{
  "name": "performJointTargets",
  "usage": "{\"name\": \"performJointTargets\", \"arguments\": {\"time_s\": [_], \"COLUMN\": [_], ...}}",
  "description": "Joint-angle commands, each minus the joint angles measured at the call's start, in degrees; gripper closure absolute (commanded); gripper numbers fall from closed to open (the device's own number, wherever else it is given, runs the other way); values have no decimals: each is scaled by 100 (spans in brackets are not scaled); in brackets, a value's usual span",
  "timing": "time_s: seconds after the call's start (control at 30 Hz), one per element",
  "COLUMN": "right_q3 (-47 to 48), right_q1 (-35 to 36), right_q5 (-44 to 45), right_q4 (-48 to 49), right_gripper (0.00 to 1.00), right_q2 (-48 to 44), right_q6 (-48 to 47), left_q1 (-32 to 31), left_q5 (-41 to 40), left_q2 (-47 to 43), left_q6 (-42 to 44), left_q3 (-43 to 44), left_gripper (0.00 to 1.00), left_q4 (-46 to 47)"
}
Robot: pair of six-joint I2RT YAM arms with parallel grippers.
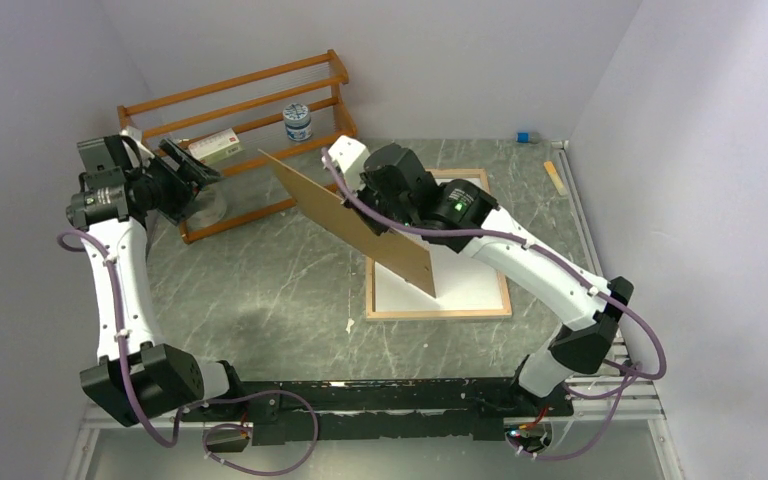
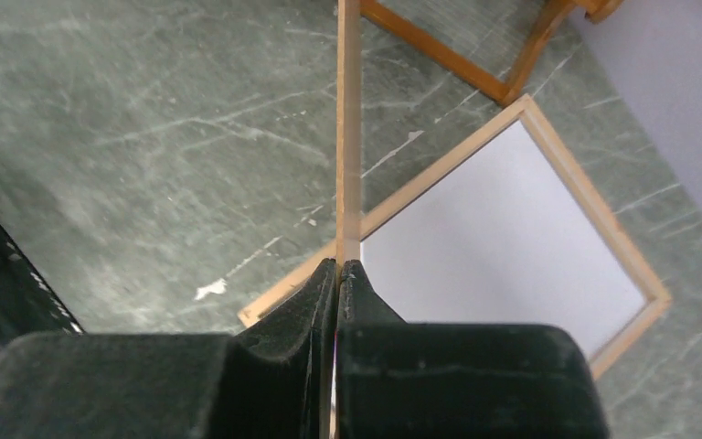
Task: Put the photo into the frame
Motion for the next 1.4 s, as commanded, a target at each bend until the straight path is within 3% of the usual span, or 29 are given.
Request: {"name": "performJointTargets", "arguments": {"time_s": [0.0,0.13,0.37,0.7,0.93,1.13,1.37], "right_q3": [449,712,883,-495,-1663,-2251,-3087], "right_q1": [-320,-600,-952,-1641,-2139,-2420,-2634], "right_q5": [-625,-967,-1290,-1972,-2292,-2668,-3180], "right_q4": [332,216,175,1114,1908,2212,2616], "right_gripper": [100,100,100,100,100,100,100], "right_q2": [-79,3,-35,-520,-1014,-1343,-1775], "right_q6": [1300,2030,2850,4679,5674,6183,6842], "left_q1": [9,-1,-183,-1111,-1442,-1617,-2042], "left_q5": [462,895,2059,1919,1674,1771,2121], "left_q2": [-223,-354,-412,-540,-435,157,1235], "left_q6": [-124,-281,-1248,-2201,-2550,-2818,-4176], "left_q3": [-595,-1533,-3879,-5959,-6910,-7063,-7152], "left_gripper": [20,19,19,17,15,15,16], "left_q4": [472,1017,2938,5096,6155,7243,9469]}}
